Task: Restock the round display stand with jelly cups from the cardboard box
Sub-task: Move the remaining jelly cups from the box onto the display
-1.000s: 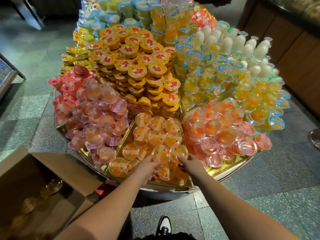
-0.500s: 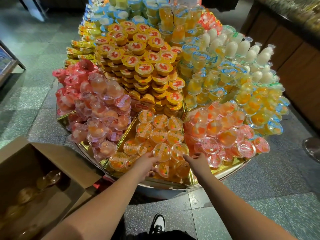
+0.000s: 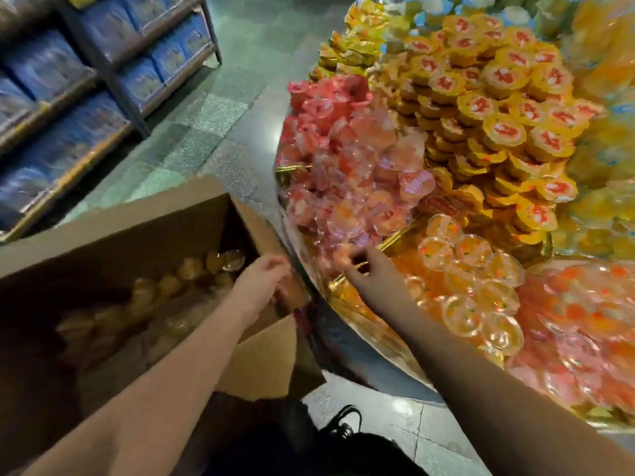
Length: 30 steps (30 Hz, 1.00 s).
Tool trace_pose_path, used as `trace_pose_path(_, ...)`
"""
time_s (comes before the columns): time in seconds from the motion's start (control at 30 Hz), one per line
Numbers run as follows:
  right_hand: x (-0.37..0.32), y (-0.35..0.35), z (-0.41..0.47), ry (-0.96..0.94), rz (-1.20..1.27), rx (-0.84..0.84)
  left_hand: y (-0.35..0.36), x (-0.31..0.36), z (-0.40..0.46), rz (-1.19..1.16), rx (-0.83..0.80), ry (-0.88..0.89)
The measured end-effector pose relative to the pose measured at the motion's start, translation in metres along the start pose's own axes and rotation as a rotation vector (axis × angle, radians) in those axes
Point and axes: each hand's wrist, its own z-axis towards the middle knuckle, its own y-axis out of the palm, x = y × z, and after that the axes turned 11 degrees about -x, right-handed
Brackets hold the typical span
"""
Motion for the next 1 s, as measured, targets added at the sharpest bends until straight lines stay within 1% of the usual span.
trace_pose_path(0.13,-0.056,0.088,0.052,-0.055,-0.174,-0.289,-0.095,-0.063,-0.023,-0.063,0.201,-0.155)
trace_pose_path(0.2,-0.073,0.133,0.071,-0.037,-0.217,-0.413,-0.136,-0.099,-0.029,-0.106,0.276,-0.208)
trace_pose_path(0.23,-0.079,0.155,0.081,-0.006,-0.238,-0.461,-0.154,-0.117,-0.030,-0.118,0.297,-0.239)
trace_pose_path(0.3,-0.085,0.197,0.102,0.093,-0.255,-0.528,-0.187,-0.152,-0.031,-0.155,0.328,-0.355)
trace_pose_path(0.4,-0.083,0.249,0.135,0.280,-0.206,-0.577,-0.223,-0.202,-0.023,-0.270,0.344,-0.531)
trace_pose_path(0.5,-0.069,0.284,0.173,0.466,-0.104,-0.565,-0.240,-0.234,-0.006,-0.330,0.303,-0.633)
trace_pose_path(0.57,-0.058,0.301,0.198,0.585,0.020,-0.505,-0.249,-0.246,0.010,-0.333,0.255,-0.657)
trace_pose_path(0.63,-0.049,0.314,0.221,0.661,0.103,-0.430,-0.258,-0.258,0.033,-0.315,0.206,-0.686)
trace_pose_path(0.73,-0.037,0.330,0.255,0.719,0.186,-0.329,-0.266,-0.271,0.071,-0.347,0.190,-0.734)
trace_pose_path(0.83,-0.027,0.348,0.278,0.764,0.293,-0.266,-0.263,-0.276,0.106,-0.407,0.180,-0.753)
trace_pose_path(1.0,-0.025,0.364,0.297,0.754,0.462,-0.270,-0.257,-0.289,0.127,-0.484,0.124,-0.805)
